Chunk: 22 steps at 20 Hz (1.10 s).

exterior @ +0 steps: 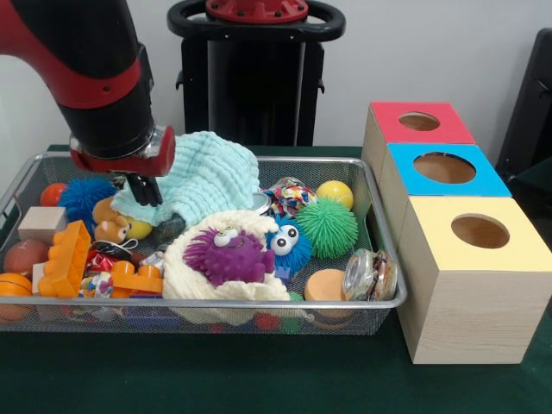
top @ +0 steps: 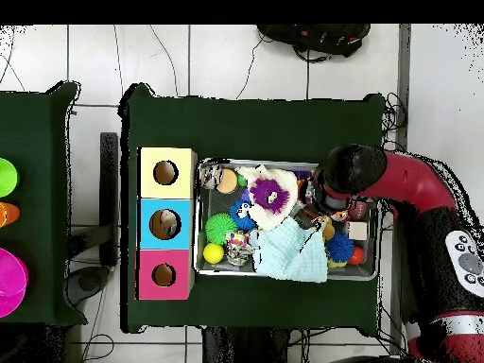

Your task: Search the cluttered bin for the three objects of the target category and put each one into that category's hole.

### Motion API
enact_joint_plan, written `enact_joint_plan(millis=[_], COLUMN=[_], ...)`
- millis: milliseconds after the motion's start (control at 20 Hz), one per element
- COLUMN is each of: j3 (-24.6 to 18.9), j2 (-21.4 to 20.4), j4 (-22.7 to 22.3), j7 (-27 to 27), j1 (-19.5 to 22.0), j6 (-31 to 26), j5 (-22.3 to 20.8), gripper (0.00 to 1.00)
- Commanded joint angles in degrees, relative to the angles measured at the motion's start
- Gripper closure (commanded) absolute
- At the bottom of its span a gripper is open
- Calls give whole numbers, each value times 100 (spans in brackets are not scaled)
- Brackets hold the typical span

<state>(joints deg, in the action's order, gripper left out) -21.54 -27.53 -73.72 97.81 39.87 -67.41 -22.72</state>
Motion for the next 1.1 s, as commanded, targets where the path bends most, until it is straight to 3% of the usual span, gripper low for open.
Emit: enact_joint_plan(millis=[50, 450, 650, 850, 900, 1100], j3=[-120, -1, 49, 64, 118, 149], j2=[277, 304, 91, -43, -80, -95], j4=[364, -492, -1168, -1565, -1665, -1807], j7=[-320, -61, 167, 197, 210, 223], j1=[61, 138, 206, 280, 276, 311], j6=[-410, 714, 1342, 1878, 2004, 2199], j5=[161, 39, 19, -32, -23, -19], gripper=[100, 100, 100, 100, 0, 0])
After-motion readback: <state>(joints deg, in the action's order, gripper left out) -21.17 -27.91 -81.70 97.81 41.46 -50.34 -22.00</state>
